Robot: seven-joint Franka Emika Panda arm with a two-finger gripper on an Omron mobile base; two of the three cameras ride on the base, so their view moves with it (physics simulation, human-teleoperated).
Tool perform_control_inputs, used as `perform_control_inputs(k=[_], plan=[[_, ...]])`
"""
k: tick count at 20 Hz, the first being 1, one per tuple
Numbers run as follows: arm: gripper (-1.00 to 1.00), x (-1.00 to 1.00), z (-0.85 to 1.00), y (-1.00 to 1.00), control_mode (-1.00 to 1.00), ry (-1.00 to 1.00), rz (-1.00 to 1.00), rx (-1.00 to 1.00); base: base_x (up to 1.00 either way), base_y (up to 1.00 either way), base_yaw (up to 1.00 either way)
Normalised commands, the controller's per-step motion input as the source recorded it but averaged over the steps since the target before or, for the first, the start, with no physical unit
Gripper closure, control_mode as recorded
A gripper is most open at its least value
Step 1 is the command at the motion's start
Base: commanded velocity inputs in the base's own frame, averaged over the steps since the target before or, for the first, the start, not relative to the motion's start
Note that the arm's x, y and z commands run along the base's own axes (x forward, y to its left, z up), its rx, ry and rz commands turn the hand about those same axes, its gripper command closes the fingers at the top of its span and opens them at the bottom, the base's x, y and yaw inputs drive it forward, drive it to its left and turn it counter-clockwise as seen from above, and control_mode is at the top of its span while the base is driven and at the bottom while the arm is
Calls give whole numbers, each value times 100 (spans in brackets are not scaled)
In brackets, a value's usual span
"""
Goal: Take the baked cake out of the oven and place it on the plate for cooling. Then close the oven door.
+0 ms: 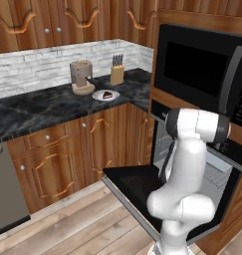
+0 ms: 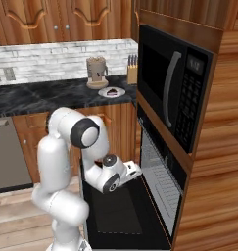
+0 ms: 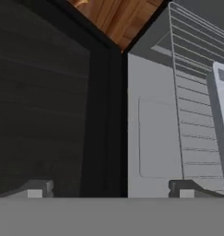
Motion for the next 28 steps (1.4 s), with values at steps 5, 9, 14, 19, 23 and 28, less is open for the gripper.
perform_control_inputs(k=[5, 9, 14, 19, 23, 28], plan=[[-100, 0, 100, 96, -100, -6, 0, -2, 0, 0, 0], [-100, 2, 100, 98, -100, -2, 0, 0, 0, 0, 0], [-100, 1, 100, 99, -100, 2, -1, 0, 0, 0, 0], [-100, 0, 85, 100, -100, 15, -4, 0, 0, 0, 0], [-100, 0, 37, 94, -100, 25, -6, 0, 0, 0, 0], [-100, -2, -7, 71, -100, 21, -9, -1, 0, 0, 0]])
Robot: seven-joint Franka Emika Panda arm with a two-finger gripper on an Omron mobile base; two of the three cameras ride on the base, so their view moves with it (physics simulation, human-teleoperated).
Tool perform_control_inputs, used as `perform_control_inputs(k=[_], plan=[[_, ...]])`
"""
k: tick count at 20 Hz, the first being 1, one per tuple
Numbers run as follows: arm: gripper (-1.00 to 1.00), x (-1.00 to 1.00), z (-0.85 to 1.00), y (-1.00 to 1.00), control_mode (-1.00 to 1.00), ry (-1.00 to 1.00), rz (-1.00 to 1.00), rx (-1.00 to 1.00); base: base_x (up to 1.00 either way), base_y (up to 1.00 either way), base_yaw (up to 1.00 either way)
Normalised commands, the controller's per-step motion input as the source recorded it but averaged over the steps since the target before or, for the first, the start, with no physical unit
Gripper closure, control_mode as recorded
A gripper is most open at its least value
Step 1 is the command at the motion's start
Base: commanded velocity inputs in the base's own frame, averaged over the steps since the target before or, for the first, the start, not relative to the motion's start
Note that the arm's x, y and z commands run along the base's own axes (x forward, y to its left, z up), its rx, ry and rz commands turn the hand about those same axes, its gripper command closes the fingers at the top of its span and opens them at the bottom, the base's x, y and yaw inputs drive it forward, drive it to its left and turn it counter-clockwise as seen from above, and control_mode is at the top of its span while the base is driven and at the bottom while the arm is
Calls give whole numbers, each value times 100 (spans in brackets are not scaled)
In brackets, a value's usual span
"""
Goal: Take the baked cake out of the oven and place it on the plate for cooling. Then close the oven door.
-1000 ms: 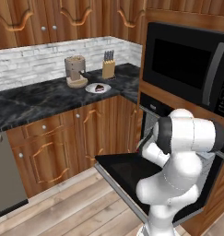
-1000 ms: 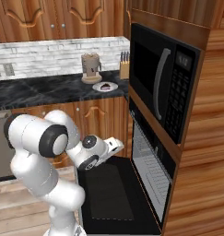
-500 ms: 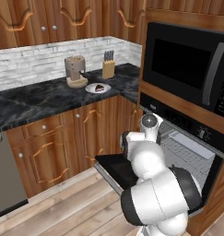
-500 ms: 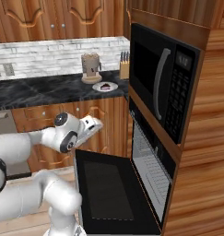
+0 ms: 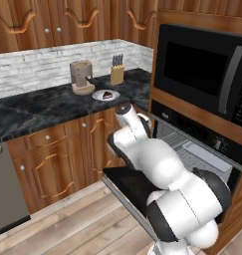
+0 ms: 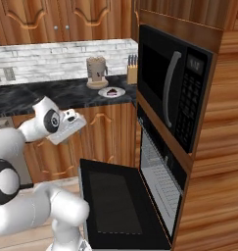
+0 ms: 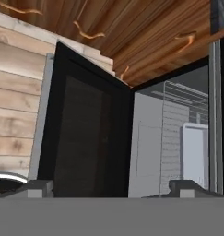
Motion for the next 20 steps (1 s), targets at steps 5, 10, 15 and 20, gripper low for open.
perform_control_inputs(k=[5, 10, 15, 20], plan=[[-100, -15, -58, 59, -100, 1, -7, -15, 0, 0, 0], [-100, -25, -72, 32, -100, -8, -5, -14, 0, 0, 0], [-100, -13, -57, 22, -100, -7, -5, -8, 0, 0, 0], [-100, -19, -58, 39, -100, -7, -4, -9, 0, 0, 0]])
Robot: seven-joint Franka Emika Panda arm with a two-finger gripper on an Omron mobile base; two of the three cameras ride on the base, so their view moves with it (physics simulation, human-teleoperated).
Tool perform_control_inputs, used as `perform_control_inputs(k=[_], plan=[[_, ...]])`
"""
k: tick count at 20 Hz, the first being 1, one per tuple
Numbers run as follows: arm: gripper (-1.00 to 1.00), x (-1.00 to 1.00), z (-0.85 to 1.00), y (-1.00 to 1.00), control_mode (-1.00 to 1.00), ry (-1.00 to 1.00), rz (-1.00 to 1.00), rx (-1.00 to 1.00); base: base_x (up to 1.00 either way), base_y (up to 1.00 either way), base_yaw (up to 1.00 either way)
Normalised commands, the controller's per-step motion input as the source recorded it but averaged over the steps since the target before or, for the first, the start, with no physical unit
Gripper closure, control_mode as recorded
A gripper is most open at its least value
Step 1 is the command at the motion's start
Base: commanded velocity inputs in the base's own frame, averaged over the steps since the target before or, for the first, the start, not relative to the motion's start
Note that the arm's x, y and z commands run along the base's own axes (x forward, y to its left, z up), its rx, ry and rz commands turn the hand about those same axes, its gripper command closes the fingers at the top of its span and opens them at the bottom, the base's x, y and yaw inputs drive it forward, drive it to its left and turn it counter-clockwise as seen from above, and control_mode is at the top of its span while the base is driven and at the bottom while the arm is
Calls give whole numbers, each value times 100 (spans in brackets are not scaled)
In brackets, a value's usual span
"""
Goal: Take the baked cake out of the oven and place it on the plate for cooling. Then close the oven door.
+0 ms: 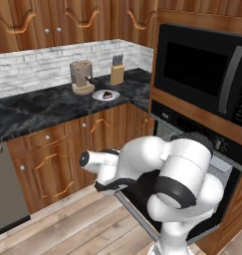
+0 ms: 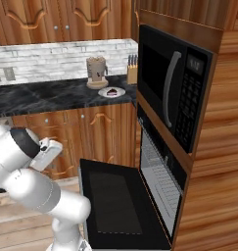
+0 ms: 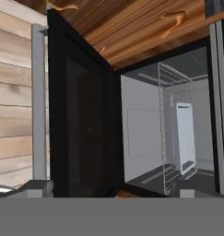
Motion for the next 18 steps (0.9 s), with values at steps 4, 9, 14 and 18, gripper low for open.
perform_control_inputs(k=[4, 9, 14, 18], plan=[[-100, -6, -59, 50, -100, -1, -5, -13, 0, 0, 0], [-100, 0, -61, 51, -100, 0, -7, -21, 0, 0, 0], [-100, 0, -60, 41, -100, 0, -8, -27, 0, 0, 0], [-100, 0, -67, 47, -100, -3, -8, -32, 0, 0, 0]])
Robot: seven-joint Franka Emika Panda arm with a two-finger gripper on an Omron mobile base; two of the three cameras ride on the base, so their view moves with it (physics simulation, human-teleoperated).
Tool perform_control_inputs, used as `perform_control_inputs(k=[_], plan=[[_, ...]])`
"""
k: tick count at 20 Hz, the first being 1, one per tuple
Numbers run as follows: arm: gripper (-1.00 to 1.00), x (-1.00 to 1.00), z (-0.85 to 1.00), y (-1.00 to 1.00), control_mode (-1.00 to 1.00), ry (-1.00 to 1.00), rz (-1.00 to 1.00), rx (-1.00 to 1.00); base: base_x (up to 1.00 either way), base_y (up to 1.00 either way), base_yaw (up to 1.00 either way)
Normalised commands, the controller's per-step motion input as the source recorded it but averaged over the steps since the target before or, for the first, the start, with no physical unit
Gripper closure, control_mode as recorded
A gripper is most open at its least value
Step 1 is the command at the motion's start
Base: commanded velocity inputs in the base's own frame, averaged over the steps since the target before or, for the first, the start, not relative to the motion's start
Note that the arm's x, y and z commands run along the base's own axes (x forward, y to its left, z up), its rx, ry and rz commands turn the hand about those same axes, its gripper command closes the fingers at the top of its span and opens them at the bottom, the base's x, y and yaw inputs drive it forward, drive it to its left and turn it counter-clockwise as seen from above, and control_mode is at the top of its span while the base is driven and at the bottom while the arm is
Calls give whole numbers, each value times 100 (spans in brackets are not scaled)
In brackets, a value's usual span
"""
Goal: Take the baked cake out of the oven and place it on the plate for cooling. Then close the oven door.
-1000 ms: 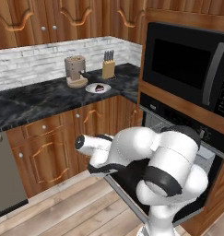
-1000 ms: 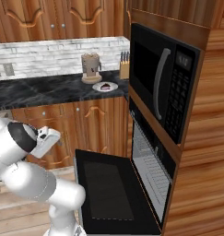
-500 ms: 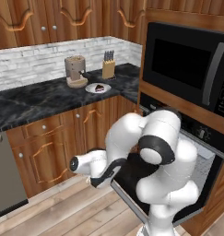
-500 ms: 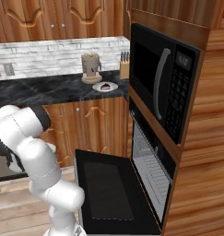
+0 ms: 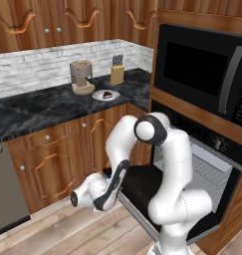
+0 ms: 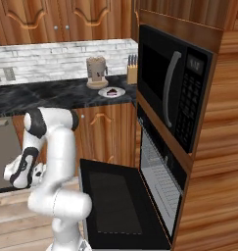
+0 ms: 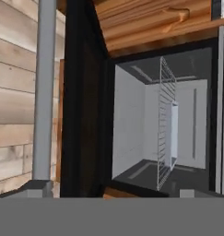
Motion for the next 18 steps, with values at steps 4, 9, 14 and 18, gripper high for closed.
perform_control_inputs(k=[4, 9, 14, 18], plan=[[-100, 0, -73, 49, -100, -6, -8, -33, 0, 0, 0], [-100, 11, -66, 33, -100, -5, -9, -30, 0, 0, 0], [-100, 23, -64, 7, -100, -7, -11, -26, 0, 0, 0], [-100, 44, -58, 0, -100, -5, -14, -21, 0, 0, 0]])
